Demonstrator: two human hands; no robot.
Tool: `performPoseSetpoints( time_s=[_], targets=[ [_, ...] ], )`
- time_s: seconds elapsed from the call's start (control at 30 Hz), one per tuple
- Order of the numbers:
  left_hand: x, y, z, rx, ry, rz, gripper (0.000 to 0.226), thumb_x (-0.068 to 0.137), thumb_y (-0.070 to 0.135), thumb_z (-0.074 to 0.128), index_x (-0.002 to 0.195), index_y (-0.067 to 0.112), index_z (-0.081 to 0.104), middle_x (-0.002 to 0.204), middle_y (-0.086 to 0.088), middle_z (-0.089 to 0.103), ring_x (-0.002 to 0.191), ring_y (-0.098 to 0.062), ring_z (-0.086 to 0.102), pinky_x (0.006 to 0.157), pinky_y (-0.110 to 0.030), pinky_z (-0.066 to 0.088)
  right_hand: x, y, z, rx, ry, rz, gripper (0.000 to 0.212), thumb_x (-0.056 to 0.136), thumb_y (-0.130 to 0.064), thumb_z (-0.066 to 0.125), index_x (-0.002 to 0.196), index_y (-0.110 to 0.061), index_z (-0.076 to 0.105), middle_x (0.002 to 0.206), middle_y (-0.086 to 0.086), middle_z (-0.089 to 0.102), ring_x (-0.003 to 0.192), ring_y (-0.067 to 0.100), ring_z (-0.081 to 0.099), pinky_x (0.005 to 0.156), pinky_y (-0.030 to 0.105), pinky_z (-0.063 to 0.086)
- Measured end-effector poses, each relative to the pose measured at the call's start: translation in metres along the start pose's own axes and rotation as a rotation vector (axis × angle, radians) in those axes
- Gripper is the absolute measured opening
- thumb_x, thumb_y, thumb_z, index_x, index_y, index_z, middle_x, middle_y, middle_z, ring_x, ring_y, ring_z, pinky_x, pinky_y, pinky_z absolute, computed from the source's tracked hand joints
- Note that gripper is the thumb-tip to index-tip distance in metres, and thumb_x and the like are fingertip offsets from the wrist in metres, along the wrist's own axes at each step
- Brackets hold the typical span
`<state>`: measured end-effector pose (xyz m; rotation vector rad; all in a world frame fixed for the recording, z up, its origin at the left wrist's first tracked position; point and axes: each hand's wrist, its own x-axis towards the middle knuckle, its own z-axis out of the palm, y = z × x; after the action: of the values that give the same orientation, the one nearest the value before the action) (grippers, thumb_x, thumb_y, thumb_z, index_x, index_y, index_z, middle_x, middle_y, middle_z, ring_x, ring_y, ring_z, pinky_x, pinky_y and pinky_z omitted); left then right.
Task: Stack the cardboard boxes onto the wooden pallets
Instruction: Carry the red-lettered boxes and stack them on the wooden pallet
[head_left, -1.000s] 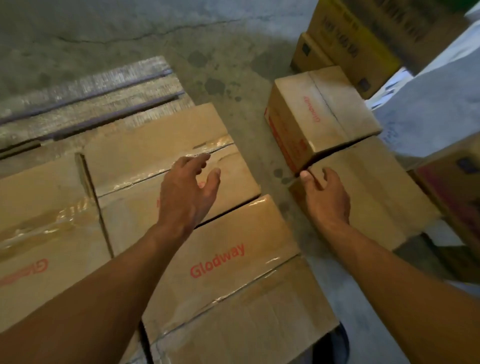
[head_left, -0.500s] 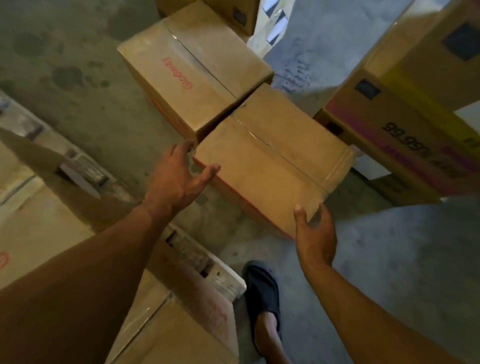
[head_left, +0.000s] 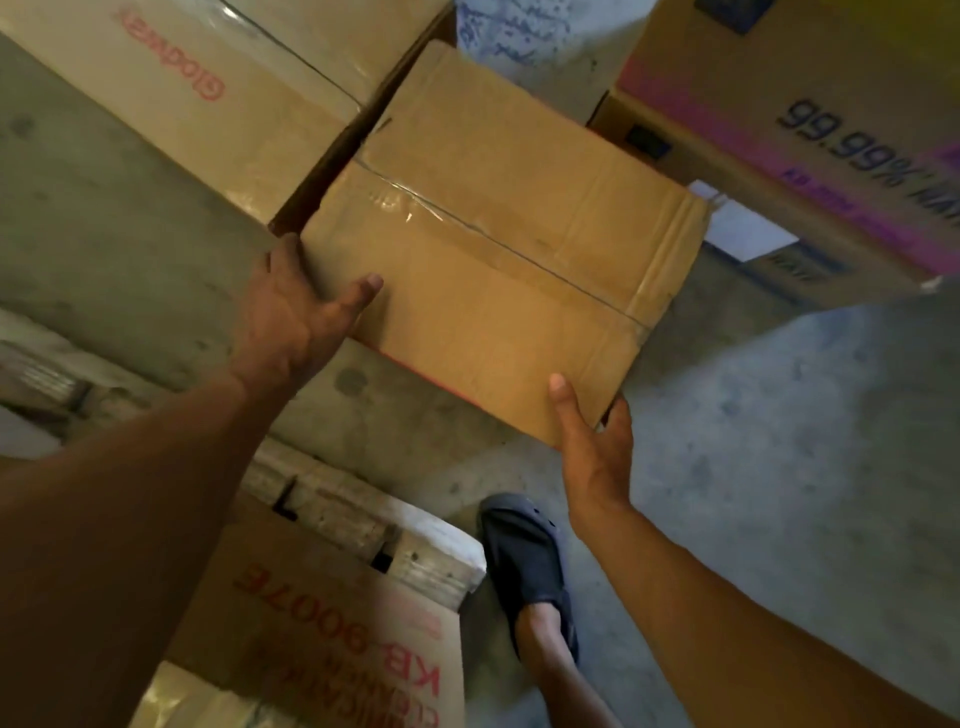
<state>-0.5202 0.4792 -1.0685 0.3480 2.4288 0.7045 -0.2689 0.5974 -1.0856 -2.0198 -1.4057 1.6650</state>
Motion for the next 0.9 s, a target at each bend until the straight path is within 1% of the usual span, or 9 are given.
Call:
performPoseSetpoints(
  time_s=[0.1, 0.23, 0.33, 0.47, 0.6, 0.67, 0.73, 0.83, 0.9],
  targets=[
    [0.008, -0.003, 0.002, -0.150, 0.030, -0.056, 0.092, 0.079, 0.062, 0.075, 0.148, 0.013, 0.036, 0.146, -0.009, 0.048, 0.133, -0.027, 0.048, 0.105, -0.039, 0.044, 0.006, 0.002, 0.010, 0.105, 0.006, 0.061, 0.104, 0.053, -0.082, 0.078, 0.141, -0.030, 0.054, 0.129, -0.009, 0.064, 0.115, 0.013, 0.062, 0.105, 0.044, 0.050],
    [0.016, 0.004, 0.000, -0.296, 0.000, -0.176, 0.083, 0.076, 0.057, 0.079, 0.140, 0.013, 0.050, 0.130, -0.004, 0.060, 0.116, -0.022, 0.058, 0.090, -0.035, 0.052, 0.006, 0.003, 0.011, 0.181, -0.011, 0.105, 0.093, 0.056, -0.079, 0.079, 0.138, -0.041, 0.053, 0.129, -0.012, 0.062, 0.114, 0.013, 0.060, 0.102, 0.054, 0.050],
    [0.003, 0.005, -0.004, -0.352, -0.100, -0.143, 0.071, 0.079, 0.043, 0.080, 0.138, 0.015, 0.052, 0.120, 0.003, 0.059, 0.109, -0.016, 0.057, 0.072, -0.019, 0.047, 0.004, -0.006, -0.005, 0.233, -0.008, 0.141, 0.075, 0.072, -0.065, 0.077, 0.139, -0.045, 0.050, 0.124, -0.015, 0.061, 0.115, 0.017, 0.057, 0.097, 0.057, 0.049],
    [-0.026, 0.020, -0.009, -0.500, -0.082, -0.101, 0.069, 0.075, 0.035, 0.086, 0.134, 0.019, 0.054, 0.118, 0.003, 0.064, 0.099, -0.011, 0.062, 0.061, -0.012, 0.050, 0.003, -0.027, -0.044, 0.281, 0.048, 0.118, 0.062, 0.080, -0.056, 0.075, 0.137, -0.040, 0.056, 0.119, -0.013, 0.065, 0.111, 0.021, 0.063, 0.091, 0.058, 0.054],
    [-0.052, 0.054, -0.018, -0.624, -0.108, -0.070, 0.075, 0.063, 0.045, 0.089, 0.125, 0.026, 0.051, 0.118, 0.001, 0.062, 0.102, -0.021, 0.064, 0.069, -0.033, 0.054, -0.018, -0.054, -0.081, 0.290, 0.073, 0.067, 0.056, 0.082, -0.054, 0.075, 0.134, -0.039, 0.059, 0.116, -0.013, 0.066, 0.102, 0.019, 0.065, 0.073, 0.047, 0.058],
    [-0.066, 0.073, -0.034, -0.649, -0.113, -0.033, 0.078, 0.061, 0.044, 0.089, 0.127, 0.026, 0.051, 0.116, 0.002, 0.063, 0.101, -0.021, 0.065, 0.067, -0.032, 0.052, -0.035, -0.071, -0.099, 0.296, 0.076, 0.009, 0.049, 0.083, -0.052, 0.075, 0.129, -0.040, 0.061, 0.112, -0.014, 0.066, 0.099, 0.019, 0.066, 0.073, 0.048, 0.058],
    [-0.083, 0.091, -0.055, -0.686, -0.124, 0.003, 0.087, 0.059, 0.043, 0.090, 0.135, 0.029, 0.051, 0.119, 0.003, 0.063, 0.103, -0.022, 0.065, 0.071, -0.035, 0.055, -0.054, -0.092, -0.116, 0.310, 0.076, -0.056, 0.044, 0.085, -0.049, 0.074, 0.126, -0.041, 0.062, 0.108, -0.016, 0.067, 0.097, 0.018, 0.066, 0.076, 0.050, 0.058],
    [-0.117, 0.113, -0.093, -0.762, -0.119, 0.050, 0.096, 0.051, 0.047, 0.089, 0.140, 0.036, 0.053, 0.123, 0.001, 0.066, 0.107, -0.028, 0.067, 0.085, -0.049, 0.060, -0.086, -0.126, -0.137, 0.329, 0.055, -0.145, 0.042, 0.085, -0.047, 0.075, 0.125, -0.043, 0.061, 0.110, -0.015, 0.067, 0.100, 0.019, 0.066, 0.082, 0.054, 0.056],
    [-0.140, 0.123, -0.123, -0.805, -0.099, 0.073, 0.093, 0.055, 0.046, 0.090, 0.141, 0.038, 0.053, 0.124, -0.002, 0.066, 0.107, -0.031, 0.068, 0.083, -0.053, 0.061, -0.112, -0.149, -0.144, 0.333, 0.018, -0.217, 0.041, 0.085, -0.046, 0.075, 0.124, -0.043, 0.063, 0.114, -0.011, 0.069, 0.101, 0.022, 0.067, 0.081, 0.054, 0.057]
  ],
)
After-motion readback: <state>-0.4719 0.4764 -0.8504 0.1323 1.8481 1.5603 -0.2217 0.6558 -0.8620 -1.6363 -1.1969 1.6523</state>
